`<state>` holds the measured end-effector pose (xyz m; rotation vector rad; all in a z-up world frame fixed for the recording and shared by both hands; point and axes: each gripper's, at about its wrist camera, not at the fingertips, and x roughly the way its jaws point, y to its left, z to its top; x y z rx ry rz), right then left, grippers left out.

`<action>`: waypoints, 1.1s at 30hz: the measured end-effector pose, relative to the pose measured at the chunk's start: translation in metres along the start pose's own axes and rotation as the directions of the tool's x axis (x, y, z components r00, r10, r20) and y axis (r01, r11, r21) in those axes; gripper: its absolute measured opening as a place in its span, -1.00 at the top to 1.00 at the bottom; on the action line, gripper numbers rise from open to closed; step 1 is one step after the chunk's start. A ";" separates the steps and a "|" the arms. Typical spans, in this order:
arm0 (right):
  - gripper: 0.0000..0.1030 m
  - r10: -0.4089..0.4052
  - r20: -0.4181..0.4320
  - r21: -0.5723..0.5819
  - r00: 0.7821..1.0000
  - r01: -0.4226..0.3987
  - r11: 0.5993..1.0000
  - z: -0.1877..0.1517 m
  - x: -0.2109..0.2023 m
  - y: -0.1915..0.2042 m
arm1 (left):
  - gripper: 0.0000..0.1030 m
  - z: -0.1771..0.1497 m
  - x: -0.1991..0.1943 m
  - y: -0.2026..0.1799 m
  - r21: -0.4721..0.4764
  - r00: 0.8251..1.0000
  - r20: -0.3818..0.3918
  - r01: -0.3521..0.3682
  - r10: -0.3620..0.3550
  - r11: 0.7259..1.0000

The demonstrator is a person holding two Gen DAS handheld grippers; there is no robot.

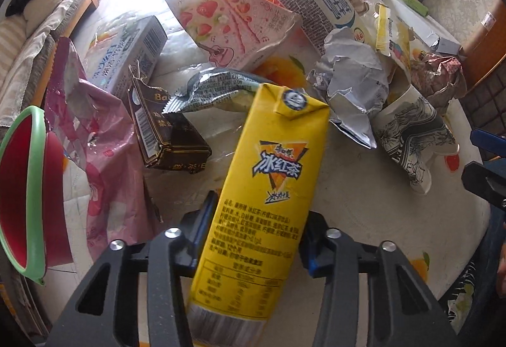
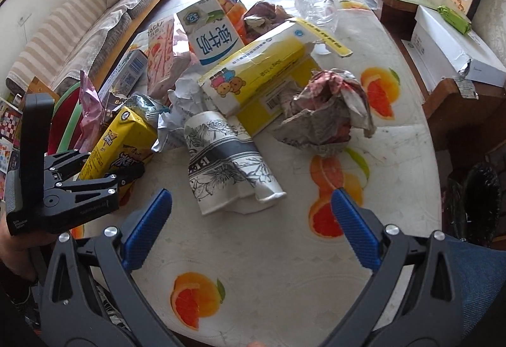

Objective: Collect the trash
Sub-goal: 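Grasp the yellow iced-tea carton with the left tool while the right tool grasps the newspaper cup, then carry the yellow carton over the red bucket and open the left tool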

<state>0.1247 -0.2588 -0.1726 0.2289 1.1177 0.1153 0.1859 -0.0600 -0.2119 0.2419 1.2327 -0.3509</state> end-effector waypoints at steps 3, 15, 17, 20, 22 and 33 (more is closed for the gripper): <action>-0.93 0.012 -0.026 -0.025 1.000 -0.012 1.000 0.003 0.012 0.008 | 0.24 -0.003 0.000 0.002 -0.013 1.000 0.009 0.017 -0.017 1.000; -0.68 -0.063 -0.057 -0.156 0.996 0.054 0.986 0.005 0.043 0.036 | 0.25 -0.037 -0.018 0.008 -0.070 0.997 0.050 0.060 -0.057 0.996; -0.60 -0.079 -0.065 -0.174 0.995 0.067 0.983 0.004 0.049 0.041 | 0.25 -0.040 -0.020 0.009 -0.068 0.997 0.056 0.053 -0.049 0.996; -0.34 -0.104 -0.066 -0.191 0.992 0.089 0.978 0.003 0.055 0.046 | 0.25 -0.048 -0.026 0.013 -0.076 0.997 0.062 0.056 -0.051 0.996; -0.32 -0.116 -0.062 -0.200 0.991 0.101 0.974 0.003 0.053 0.048 | 0.25 -0.045 -0.030 0.012 -0.075 0.996 0.067 0.057 -0.052 0.996; -0.26 -0.119 0.002 -0.184 0.993 0.118 0.976 -0.008 0.007 0.051 | 0.25 -0.042 -0.069 0.006 -0.067 0.984 0.168 0.074 -0.062 0.995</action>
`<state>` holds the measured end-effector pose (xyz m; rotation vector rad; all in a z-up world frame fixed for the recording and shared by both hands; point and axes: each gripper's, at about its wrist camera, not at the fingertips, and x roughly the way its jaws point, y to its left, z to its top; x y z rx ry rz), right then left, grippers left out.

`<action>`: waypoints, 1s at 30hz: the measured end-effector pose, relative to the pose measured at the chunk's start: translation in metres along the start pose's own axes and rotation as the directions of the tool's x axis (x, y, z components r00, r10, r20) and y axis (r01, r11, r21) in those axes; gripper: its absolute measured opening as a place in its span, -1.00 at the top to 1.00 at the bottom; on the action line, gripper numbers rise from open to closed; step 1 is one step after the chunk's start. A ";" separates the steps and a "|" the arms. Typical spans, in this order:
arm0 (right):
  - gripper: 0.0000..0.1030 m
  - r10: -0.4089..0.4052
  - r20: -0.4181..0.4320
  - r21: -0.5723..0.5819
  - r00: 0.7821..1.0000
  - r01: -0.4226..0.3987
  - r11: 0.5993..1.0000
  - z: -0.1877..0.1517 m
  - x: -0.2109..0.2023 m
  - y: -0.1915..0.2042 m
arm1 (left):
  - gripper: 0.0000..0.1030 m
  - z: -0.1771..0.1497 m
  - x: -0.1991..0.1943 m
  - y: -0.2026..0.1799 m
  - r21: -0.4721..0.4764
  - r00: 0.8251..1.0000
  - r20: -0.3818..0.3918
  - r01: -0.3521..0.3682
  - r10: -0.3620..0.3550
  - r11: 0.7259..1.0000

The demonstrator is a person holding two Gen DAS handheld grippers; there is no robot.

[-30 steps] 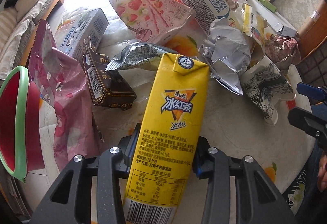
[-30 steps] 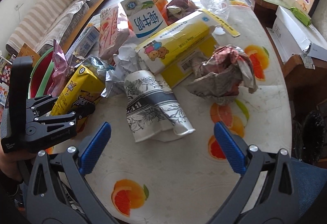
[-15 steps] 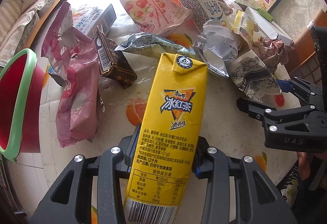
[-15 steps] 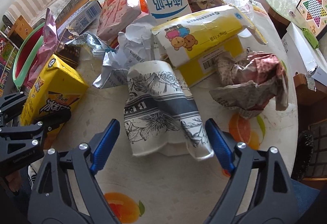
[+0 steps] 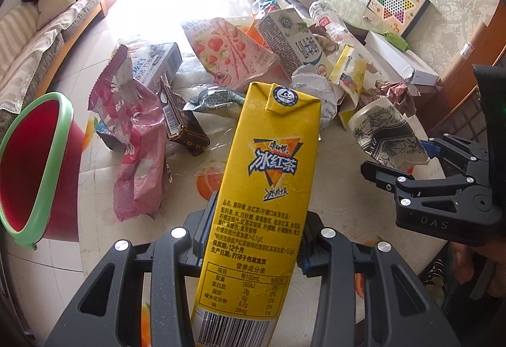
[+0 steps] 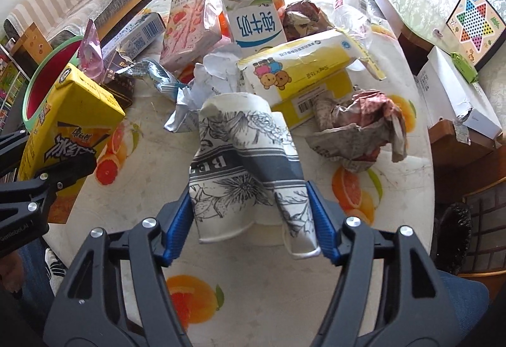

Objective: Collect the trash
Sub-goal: 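Carry the yellow carton over the red bucket and open the left tool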

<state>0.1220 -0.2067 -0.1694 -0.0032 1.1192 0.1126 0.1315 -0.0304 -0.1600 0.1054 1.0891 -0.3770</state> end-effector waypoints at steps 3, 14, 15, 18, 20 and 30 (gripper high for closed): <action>-0.26 -0.009 0.029 0.006 1.000 0.009 1.000 -0.003 -0.019 0.003 | 0.25 -0.003 -0.016 0.003 -0.018 0.999 0.038 -0.007 0.008 1.000; -0.26 -0.036 0.178 -0.053 0.983 0.046 0.998 0.015 -0.074 0.041 | 0.25 -0.012 -0.066 0.038 -0.115 0.986 0.153 -0.044 0.061 0.992; -0.26 -0.035 0.186 -0.061 0.982 0.047 0.997 0.018 -0.077 0.046 | 0.25 -0.011 -0.069 0.044 -0.125 0.984 0.161 -0.049 0.069 0.991; -0.26 -0.027 0.207 -0.089 0.978 0.046 0.995 0.028 -0.083 0.066 | 0.25 -0.010 -0.079 0.060 -0.154 0.978 0.186 -0.063 0.092 0.986; -0.26 -0.015 0.218 -0.108 0.976 0.039 0.993 0.035 -0.085 0.080 | 0.25 -0.008 -0.083 0.073 -0.174 0.975 0.195 -0.071 0.105 0.982; -0.26 0.062 0.239 -0.205 0.969 -0.012 0.979 0.070 -0.075 0.158 | 0.25 -0.002 -0.094 0.158 -0.292 0.958 0.203 -0.140 0.204 0.946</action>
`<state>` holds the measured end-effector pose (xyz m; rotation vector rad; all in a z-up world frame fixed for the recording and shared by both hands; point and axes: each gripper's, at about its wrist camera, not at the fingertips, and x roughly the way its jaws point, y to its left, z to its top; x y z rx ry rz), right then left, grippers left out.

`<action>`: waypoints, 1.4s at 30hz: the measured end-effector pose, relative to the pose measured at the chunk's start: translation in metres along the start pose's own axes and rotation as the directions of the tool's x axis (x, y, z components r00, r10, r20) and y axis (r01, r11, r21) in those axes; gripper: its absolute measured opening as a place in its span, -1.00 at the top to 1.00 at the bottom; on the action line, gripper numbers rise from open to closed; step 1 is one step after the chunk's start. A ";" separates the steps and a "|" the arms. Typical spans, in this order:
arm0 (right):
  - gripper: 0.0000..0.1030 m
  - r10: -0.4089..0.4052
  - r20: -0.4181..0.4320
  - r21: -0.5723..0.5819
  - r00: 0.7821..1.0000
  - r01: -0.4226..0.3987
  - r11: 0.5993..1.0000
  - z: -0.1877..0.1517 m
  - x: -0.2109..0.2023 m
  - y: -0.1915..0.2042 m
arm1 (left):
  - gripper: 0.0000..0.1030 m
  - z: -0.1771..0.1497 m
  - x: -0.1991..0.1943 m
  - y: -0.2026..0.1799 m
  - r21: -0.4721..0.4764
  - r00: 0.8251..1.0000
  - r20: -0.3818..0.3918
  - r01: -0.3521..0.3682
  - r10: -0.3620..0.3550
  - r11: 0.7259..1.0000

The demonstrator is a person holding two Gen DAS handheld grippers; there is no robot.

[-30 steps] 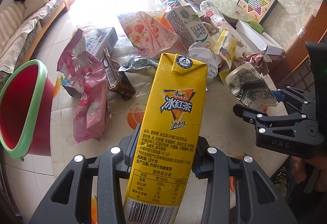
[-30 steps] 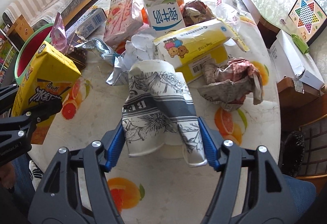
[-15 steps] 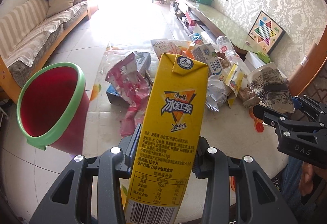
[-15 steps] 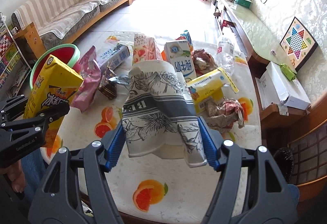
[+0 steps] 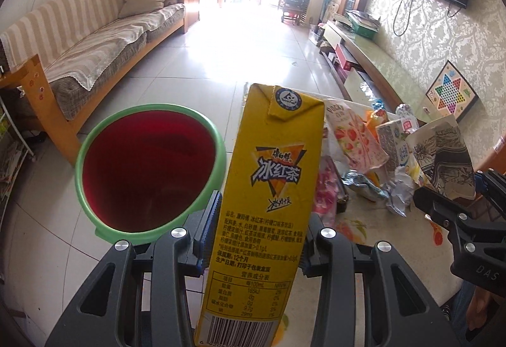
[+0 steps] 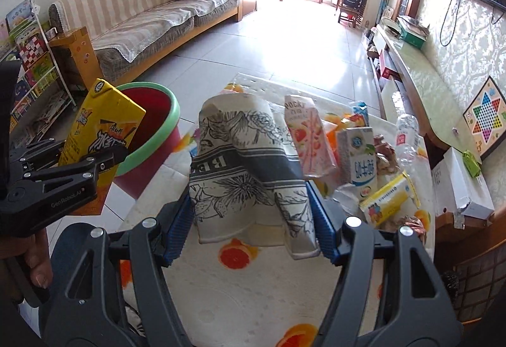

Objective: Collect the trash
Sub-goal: 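Carry the yellow carton over the red bucket and open the left tool, then move the newspaper cup over the red bucket and open the right tool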

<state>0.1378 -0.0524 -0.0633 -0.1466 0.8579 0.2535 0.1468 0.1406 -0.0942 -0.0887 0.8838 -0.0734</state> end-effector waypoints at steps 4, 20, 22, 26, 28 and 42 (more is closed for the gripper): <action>-0.26 0.045 0.000 -0.026 0.999 -0.045 0.999 0.017 0.016 0.027 | 0.25 0.010 0.009 0.037 -0.042 0.999 0.006 -0.047 0.048 0.998; -0.27 0.141 0.002 -0.077 0.990 -0.141 0.987 0.069 0.073 0.101 | 0.25 0.040 0.059 0.128 -0.133 0.990 -0.018 -0.143 0.142 0.981; -0.26 0.142 -0.001 -0.079 0.990 -0.141 0.987 0.071 0.078 0.104 | 0.25 0.040 0.062 0.129 -0.134 0.989 -0.022 -0.146 0.144 0.980; -0.27 0.144 -0.008 -0.080 0.989 -0.145 0.986 0.073 0.085 0.109 | 0.24 0.039 0.068 0.131 -0.135 0.989 -0.033 -0.149 0.146 0.980; -0.26 0.143 -0.011 -0.084 0.990 -0.143 0.986 0.073 0.088 0.111 | 0.20 0.038 0.070 0.133 -0.133 0.988 -0.037 -0.154 0.150 0.979; -0.26 0.168 -0.028 -0.108 0.985 -0.170 0.979 0.084 0.111 0.136 | -0.71 0.029 0.051 0.163 -0.171 0.971 0.004 -0.237 0.241 0.957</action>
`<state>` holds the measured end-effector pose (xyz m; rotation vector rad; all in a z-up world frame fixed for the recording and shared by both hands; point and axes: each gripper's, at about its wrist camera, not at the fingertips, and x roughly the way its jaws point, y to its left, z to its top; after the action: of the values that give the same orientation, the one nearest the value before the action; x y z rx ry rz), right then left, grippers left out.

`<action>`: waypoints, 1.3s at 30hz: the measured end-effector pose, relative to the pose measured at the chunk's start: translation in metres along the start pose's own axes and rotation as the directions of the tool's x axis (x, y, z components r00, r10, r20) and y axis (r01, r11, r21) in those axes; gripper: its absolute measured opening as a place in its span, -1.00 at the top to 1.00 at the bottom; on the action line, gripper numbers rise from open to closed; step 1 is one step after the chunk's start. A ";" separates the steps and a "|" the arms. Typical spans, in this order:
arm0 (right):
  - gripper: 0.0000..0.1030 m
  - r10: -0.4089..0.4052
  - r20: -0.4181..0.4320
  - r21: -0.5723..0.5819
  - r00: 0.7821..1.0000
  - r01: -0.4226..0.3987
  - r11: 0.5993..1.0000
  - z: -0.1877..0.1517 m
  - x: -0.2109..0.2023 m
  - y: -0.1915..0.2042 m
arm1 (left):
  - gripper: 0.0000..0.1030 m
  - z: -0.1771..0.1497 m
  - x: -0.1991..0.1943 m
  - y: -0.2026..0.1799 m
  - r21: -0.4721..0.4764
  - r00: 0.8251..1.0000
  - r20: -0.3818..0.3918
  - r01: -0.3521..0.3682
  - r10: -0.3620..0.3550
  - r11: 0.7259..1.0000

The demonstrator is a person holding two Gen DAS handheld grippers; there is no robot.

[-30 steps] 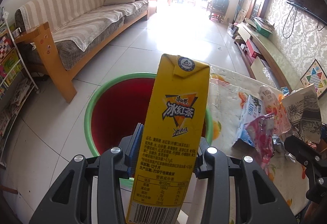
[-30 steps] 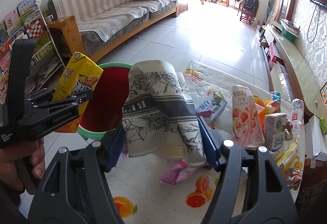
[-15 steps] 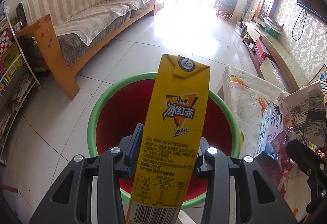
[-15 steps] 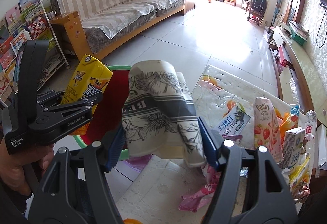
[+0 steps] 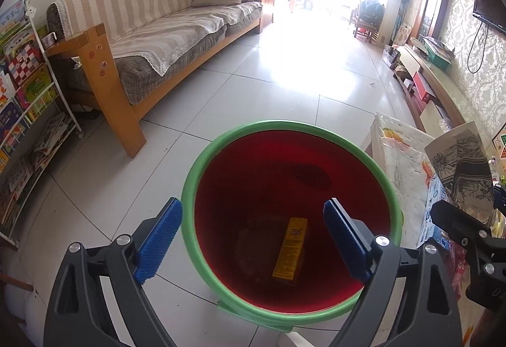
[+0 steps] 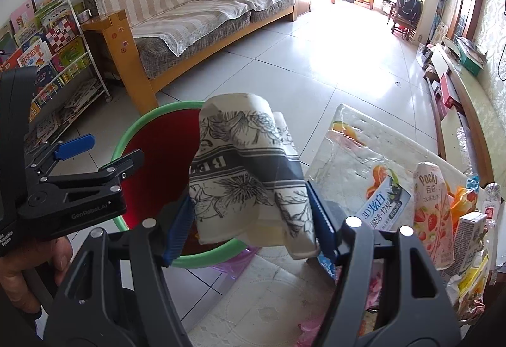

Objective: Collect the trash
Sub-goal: 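Move the newspaper cup over the red bucket and open the right tool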

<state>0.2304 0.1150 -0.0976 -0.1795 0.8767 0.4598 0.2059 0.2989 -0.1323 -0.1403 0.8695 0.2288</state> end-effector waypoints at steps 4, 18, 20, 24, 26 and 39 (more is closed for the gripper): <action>-0.27 0.021 -0.004 -0.018 1.000 -0.021 1.000 0.006 0.011 0.015 | -0.76 -0.005 -0.005 0.015 -0.008 1.000 0.002 -0.018 0.018 1.000; -0.34 0.061 -0.030 -0.081 0.998 -0.063 0.995 0.022 0.049 0.067 | -0.83 -0.034 -0.026 0.087 -0.115 0.993 -0.016 -0.121 0.120 0.986; -0.47 0.065 -0.034 -0.089 0.997 -0.068 0.994 0.023 0.050 0.072 | -0.83 -0.036 -0.028 0.095 -0.129 0.992 -0.016 -0.127 0.126 0.984; -0.89 0.061 -0.013 -0.104 0.998 -0.062 0.993 0.024 0.046 0.080 | -0.83 -0.038 -0.030 0.099 -0.139 0.992 -0.012 -0.127 0.127 0.982; -0.91 0.057 -0.013 -0.103 0.998 -0.058 0.993 0.026 0.044 0.082 | -0.83 -0.039 -0.031 0.099 -0.138 0.992 -0.009 -0.126 0.126 0.982; -0.91 0.016 0.025 -0.059 1.000 -0.015 0.998 0.021 0.001 0.045 | -0.85 -0.028 -0.050 0.060 -0.099 0.995 0.035 -0.088 0.092 0.991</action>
<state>0.2246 0.1622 -0.0836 -0.2205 0.8411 0.5018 0.1388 0.3440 -0.1137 -0.1868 0.8265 0.3576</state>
